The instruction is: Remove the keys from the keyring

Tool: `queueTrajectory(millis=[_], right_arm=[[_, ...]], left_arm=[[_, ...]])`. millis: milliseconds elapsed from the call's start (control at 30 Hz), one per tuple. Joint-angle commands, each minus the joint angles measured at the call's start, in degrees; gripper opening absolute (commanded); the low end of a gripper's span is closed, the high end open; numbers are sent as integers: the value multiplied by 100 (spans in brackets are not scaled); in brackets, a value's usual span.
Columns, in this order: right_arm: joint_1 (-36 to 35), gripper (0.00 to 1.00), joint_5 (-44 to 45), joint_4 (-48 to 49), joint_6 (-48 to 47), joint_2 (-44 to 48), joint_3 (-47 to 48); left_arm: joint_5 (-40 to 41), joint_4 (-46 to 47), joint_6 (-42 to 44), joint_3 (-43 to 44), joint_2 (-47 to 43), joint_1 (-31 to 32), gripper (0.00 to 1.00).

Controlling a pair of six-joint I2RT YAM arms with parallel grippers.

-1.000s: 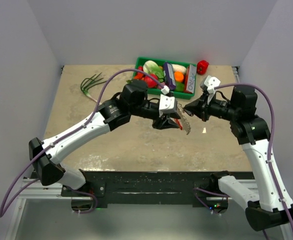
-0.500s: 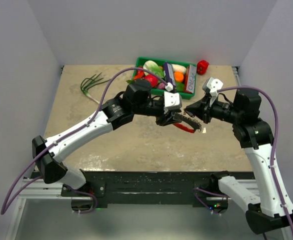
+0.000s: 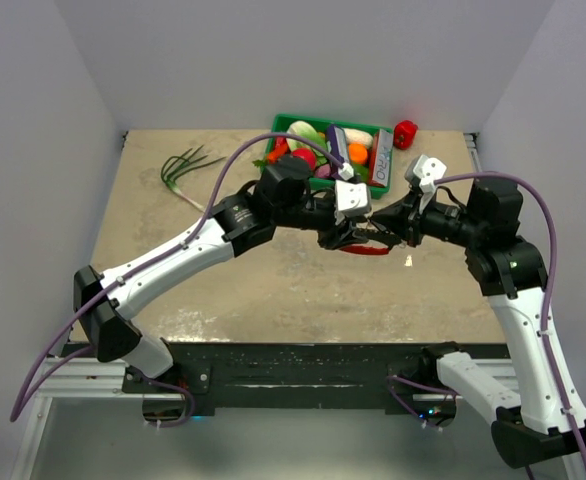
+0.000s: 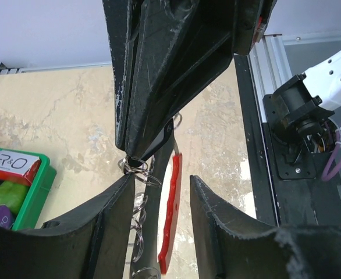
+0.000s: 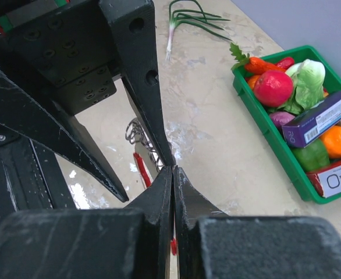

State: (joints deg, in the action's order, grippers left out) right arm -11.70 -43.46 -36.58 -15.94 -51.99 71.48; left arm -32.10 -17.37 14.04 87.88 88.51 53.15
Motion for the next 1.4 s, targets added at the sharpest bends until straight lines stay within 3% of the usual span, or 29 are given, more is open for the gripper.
queueTrajectory(millis=[0, 767, 1033, 1133, 1367], right_arm=[[1, 0, -154, 81, -32, 66, 305], [1, 0, -145, 63, -49, 110, 261], [10, 0, -145, 54, -75, 119, 235], [2, 0, -136, 54, -75, 119, 226], [10, 0, -40, 19, -154, 128, 217]], left_arm=[[282, 190, -60, 168, -36, 38, 46], [634, 198, -139, 344, 114, 100, 31], [678, 181, -147, 371, 114, 108, 12], [705, 181, -139, 371, 114, 108, 0], [705, 155, -112, 353, 88, 117, 0]])
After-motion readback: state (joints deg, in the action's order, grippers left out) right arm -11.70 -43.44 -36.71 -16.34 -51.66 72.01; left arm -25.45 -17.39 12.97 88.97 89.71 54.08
